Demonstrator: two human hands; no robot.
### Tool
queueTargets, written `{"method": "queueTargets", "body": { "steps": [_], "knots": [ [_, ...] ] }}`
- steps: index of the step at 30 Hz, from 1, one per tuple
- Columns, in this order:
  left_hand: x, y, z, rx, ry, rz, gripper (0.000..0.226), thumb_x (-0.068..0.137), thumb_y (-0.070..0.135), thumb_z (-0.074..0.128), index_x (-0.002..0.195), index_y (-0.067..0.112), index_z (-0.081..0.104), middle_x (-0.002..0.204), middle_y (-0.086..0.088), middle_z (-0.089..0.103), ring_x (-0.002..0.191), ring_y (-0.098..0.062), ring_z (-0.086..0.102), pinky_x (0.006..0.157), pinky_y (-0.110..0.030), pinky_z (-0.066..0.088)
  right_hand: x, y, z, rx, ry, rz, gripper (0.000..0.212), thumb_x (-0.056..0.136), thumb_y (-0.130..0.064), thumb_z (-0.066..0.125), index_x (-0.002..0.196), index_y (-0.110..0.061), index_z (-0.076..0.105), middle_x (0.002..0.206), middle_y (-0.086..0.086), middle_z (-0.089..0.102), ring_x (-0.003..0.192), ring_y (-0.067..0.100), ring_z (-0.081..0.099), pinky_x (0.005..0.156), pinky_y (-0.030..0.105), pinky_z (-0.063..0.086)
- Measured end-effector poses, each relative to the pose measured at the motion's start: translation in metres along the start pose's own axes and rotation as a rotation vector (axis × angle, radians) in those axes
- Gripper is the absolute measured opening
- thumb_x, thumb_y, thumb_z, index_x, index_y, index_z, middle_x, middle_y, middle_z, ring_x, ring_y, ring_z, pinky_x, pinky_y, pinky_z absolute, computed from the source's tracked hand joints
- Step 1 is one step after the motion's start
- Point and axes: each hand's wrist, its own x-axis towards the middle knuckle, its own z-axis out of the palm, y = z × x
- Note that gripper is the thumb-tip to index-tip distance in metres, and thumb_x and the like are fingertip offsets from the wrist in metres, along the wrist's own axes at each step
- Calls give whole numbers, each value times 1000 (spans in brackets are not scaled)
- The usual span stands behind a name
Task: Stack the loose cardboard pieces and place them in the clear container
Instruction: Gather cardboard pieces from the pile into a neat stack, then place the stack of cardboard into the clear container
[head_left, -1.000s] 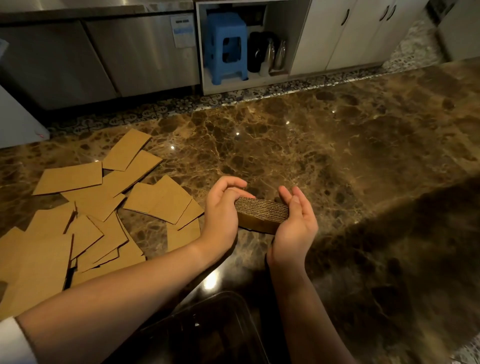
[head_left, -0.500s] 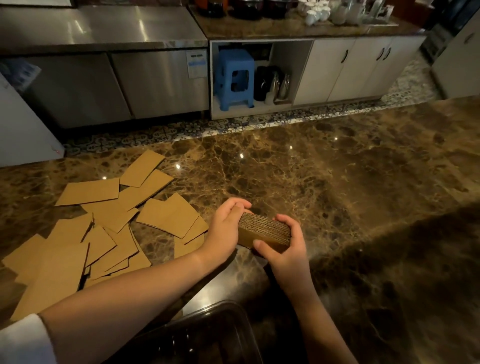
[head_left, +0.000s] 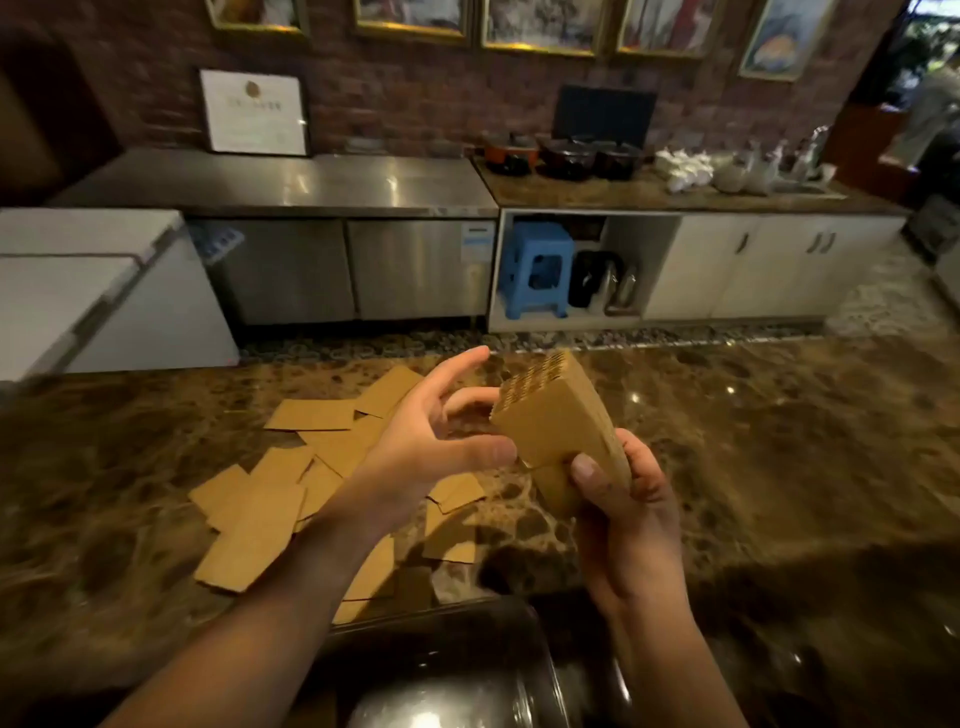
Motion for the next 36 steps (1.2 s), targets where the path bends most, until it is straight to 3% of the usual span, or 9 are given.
{"method": "queueTargets", "body": {
  "steps": [3,6,8,10,15,19,24,32,36],
  "knots": [
    [-36,29,1,81,76,120,90,53,27,90,134,36,51,120,13,72,109,-20,70,79,-28,58,-16,-1,36,150,-83,37,28,66,-8,77,94,-12,73,89,10,71,79,20,66,64,28,56],
    [-65,46,5,243,126,278,68,59,35,85,123,41,64,116,9,73,107,-17,69,86,-30,56,-35,4,68,297,-122,121,69,52,-16,96,114,-4,69,104,17,74,91,27,71,74,33,61],
    [-80,52,6,321,180,329,52,64,40,81,111,54,66,111,16,74,103,-10,69,85,-25,55,-46,8,83,370,-101,168,62,60,-12,84,120,-4,68,109,18,75,95,27,74,73,34,62],
    [-93,55,4,377,256,334,41,68,43,78,106,56,67,107,20,74,99,-5,70,80,-23,56,-56,14,92,404,-79,214,48,62,-14,72,110,-10,75,110,17,76,94,26,76,75,36,62],
    [-118,57,-3,438,357,311,34,75,37,75,108,43,70,105,16,76,102,-12,70,88,-44,58,-74,37,105,430,-59,356,54,65,-17,68,119,-10,69,115,20,74,92,29,76,91,47,49],
    [-142,53,-15,533,441,338,33,73,37,74,107,40,72,104,19,75,101,-11,70,84,-36,59,-88,49,108,271,-147,385,42,59,-12,76,99,-20,80,106,13,78,90,25,77,80,45,58],
    [-164,50,-26,513,475,392,39,71,32,78,109,42,70,107,17,75,101,-11,71,80,-26,59,-90,43,99,-39,-349,277,49,62,-13,85,109,-22,73,117,18,73,109,34,70,79,31,59],
    [-173,42,-30,496,459,370,44,69,34,78,111,44,70,105,10,76,100,-22,71,80,-41,61,-99,34,94,-315,-430,137,51,72,-13,82,113,-39,68,117,2,74,109,22,70,79,29,59],
    [-174,36,-32,496,434,353,44,68,36,77,109,51,69,106,14,76,102,-19,70,80,-38,61,-101,28,91,-446,-449,49,53,73,-13,80,117,-39,64,116,-4,73,109,19,69,84,33,60]
  ]
}}
